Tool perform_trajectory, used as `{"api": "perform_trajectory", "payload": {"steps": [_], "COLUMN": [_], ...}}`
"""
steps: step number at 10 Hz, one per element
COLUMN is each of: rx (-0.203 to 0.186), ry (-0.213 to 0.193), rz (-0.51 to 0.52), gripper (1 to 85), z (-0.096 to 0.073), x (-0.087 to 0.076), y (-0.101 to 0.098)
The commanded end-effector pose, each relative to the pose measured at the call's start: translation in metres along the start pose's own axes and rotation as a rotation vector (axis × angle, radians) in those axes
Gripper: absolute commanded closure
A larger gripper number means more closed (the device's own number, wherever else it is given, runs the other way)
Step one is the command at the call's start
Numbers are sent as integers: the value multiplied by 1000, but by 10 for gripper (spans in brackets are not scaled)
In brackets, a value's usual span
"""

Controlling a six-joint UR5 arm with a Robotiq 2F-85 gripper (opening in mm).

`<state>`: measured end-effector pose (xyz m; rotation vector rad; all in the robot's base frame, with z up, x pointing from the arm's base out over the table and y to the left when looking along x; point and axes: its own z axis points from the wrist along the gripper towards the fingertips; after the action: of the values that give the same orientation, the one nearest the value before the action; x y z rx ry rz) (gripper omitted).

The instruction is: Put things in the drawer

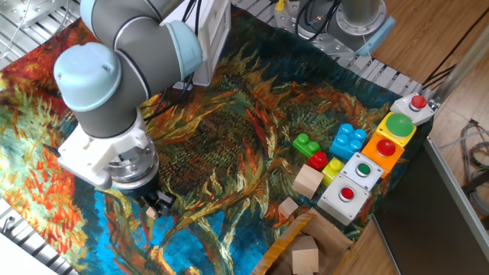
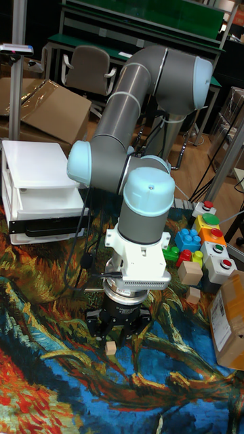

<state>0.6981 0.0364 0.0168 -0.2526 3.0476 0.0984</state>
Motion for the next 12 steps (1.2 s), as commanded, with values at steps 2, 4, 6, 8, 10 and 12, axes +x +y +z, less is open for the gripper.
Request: {"api": "perform_trajectory", "payload": {"steps": [2,4,6,8,10,12], "rx": [-4,-11,-3,16,5,-5], "ry": [-6,-24,-54,-46,-37,-26], "rz": [11,34,34,27,19,9], "gripper": [430,490,600,843,843,843], "z": [7,8,8,5,-7,-23], "x": [-7,-12,-19,-17,-7,1], "y": [0,1,0,-3,4,11]}}
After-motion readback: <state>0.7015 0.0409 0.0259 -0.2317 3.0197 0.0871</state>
